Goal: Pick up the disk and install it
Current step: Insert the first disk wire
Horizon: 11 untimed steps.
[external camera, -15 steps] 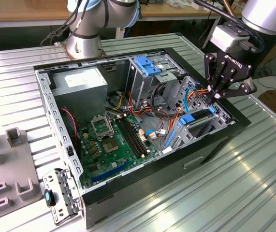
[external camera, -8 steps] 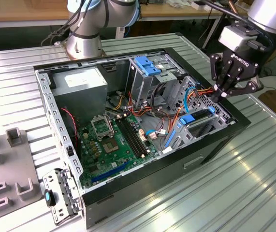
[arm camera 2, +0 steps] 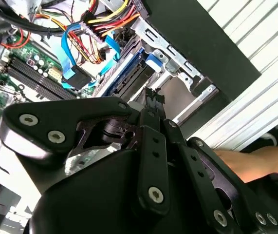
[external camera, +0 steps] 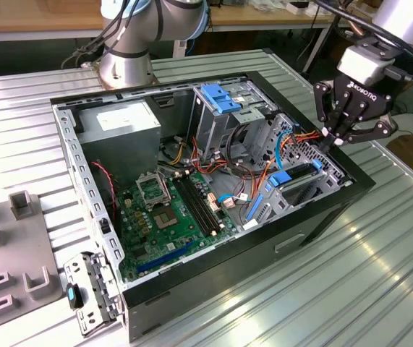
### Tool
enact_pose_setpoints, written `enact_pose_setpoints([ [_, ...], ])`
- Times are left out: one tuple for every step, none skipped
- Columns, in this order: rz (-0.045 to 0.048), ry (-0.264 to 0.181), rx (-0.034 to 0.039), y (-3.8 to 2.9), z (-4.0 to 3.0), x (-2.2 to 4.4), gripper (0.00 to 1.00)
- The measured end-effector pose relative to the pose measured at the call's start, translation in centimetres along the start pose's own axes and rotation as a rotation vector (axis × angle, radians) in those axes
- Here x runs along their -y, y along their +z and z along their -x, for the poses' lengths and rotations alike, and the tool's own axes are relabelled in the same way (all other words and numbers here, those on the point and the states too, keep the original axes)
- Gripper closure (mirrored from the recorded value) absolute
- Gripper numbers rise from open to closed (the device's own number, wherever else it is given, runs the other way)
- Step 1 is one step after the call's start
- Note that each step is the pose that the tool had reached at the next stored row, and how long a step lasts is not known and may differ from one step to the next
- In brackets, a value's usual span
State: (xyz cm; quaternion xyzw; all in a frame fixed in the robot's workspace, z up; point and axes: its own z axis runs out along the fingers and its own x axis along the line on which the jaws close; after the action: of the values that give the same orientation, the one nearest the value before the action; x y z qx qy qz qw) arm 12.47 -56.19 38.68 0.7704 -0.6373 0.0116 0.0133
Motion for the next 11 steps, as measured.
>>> enact_pose_setpoints([
  [-0.0006,-0.017,-0.0002,0.02,-0.02,0.15,0.89],
  [-0.0009,-0.026,-0.0003,0.02,-0.06,0.38,0.89],
  [-0.0010,-0.029,-0.0003,0.03,-0.09,0.63,0.89],
  [-0.0011,-0.031,-0.0004,0.04,-0.12,0.92,0.89],
  [-0.0007,-0.032,-0.0023,0.03,0.13,1.43,0.89],
  [-0.0006,-0.032,-0.0030,0.02,0.26,1.56,0.89],
  [-0.0006,-0.033,-0.0032,0.01,0.46,1.72,0.89],
  [-0.0005,-0.037,-0.0039,0.00,0.99,1.98,0.89],
  [-0.0005,-0.039,-0.0044,-0.01,1.19,2.05,0.89],
  [-0.0005,-0.040,-0.0045,-0.02,1.32,2.10,0.89],
  [-0.0006,-0.042,-0.0044,-0.02,1.53,2.18,0.89],
])
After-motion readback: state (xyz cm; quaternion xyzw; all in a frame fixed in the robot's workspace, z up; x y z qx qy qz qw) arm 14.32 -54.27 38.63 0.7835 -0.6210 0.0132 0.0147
